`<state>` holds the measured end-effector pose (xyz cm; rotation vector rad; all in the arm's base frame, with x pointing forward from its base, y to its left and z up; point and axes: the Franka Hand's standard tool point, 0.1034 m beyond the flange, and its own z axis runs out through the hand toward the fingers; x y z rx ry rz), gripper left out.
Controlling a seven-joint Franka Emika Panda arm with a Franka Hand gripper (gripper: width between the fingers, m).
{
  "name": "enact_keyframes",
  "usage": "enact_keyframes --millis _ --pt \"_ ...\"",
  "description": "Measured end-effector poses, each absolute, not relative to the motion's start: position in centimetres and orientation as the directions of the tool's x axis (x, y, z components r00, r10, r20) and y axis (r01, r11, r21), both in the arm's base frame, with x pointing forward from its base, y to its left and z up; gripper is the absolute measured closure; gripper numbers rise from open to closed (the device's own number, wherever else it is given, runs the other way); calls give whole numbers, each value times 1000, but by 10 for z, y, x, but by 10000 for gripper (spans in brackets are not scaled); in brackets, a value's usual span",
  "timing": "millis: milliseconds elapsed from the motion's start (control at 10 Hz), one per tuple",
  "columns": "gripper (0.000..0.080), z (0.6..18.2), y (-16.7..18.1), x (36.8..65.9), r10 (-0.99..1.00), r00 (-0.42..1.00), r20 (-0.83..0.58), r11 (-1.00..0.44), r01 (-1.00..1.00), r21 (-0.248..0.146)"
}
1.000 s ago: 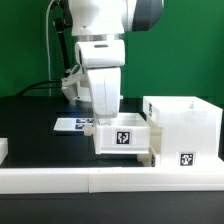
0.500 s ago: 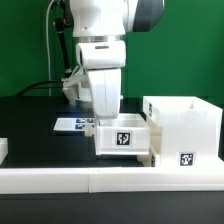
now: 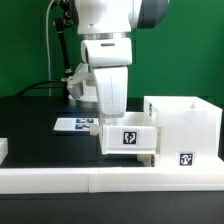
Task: Assemble drawer
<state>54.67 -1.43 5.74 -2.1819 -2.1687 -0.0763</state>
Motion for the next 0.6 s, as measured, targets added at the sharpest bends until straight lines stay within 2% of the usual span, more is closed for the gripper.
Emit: enact_keyframes --millis 600 --pt "757 56 -6 545 996 14 85 -13 1000 -10"
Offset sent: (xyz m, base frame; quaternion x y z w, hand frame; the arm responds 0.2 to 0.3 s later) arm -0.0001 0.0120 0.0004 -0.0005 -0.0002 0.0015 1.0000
